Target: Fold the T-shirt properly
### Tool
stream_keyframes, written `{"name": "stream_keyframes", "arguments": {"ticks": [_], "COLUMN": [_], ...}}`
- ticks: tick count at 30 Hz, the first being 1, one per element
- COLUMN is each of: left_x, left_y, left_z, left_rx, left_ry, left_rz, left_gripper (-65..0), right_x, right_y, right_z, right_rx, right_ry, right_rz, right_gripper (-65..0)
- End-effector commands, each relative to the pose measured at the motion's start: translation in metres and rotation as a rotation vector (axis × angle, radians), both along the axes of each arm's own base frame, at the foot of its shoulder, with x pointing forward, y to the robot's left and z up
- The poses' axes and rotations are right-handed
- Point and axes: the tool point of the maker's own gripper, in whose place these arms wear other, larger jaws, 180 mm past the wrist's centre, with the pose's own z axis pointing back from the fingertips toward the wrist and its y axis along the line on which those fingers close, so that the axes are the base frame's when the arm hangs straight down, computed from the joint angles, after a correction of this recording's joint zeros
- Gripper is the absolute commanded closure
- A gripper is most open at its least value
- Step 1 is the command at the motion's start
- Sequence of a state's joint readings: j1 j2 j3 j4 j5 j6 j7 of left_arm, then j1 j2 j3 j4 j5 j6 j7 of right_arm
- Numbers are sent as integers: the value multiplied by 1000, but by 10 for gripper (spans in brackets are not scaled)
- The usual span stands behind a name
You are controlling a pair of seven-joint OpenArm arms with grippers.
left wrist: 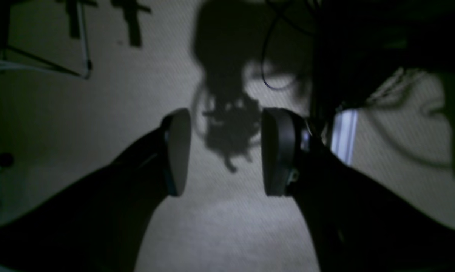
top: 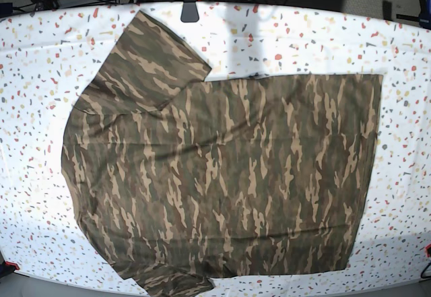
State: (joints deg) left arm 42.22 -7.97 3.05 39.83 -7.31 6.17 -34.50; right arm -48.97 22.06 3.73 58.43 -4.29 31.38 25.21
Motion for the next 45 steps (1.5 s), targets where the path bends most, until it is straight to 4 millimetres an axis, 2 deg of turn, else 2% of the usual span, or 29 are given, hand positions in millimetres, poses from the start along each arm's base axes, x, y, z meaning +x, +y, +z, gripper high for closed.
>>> {"name": "stream_keyframes", "arguments": {"ticks": [1,6,11,17,24,37,41,45], "left_x": [-14,-13,7,37,62,111,122,130], "left_y": [5,4,-2,-2,-5,-18,-26,-28], "left_z": [9,44,83,109,123,158,167,175], "left_rx": [14,0,-25,25,27,1,3,-1], "left_ry": [7,-58,-158,-260,-337,-500,-538,-569], "left_rz": [-7,-40,-65,-68,-67,-82,-129,-125], "left_gripper": [-292,-292,-291,-291,-291,-291,-291,-291], "right_x": [0,21,54,66,95,154,182,210], "right_y": [-6,-22,-29,-34,-11,35,29,4], "right_z": [11,48,99,116,138,204,222,223], "right_rx": [0,-32,5,-15,55,148,200,246], "right_ry": [-20,-146,-386,-432,-518,-758,-826,-821], "right_rz": [-3,-17,-35,-17,33,144,11,-270], "right_gripper": [-237,-237,-237,-237,-237,-237,-237,-237]}}
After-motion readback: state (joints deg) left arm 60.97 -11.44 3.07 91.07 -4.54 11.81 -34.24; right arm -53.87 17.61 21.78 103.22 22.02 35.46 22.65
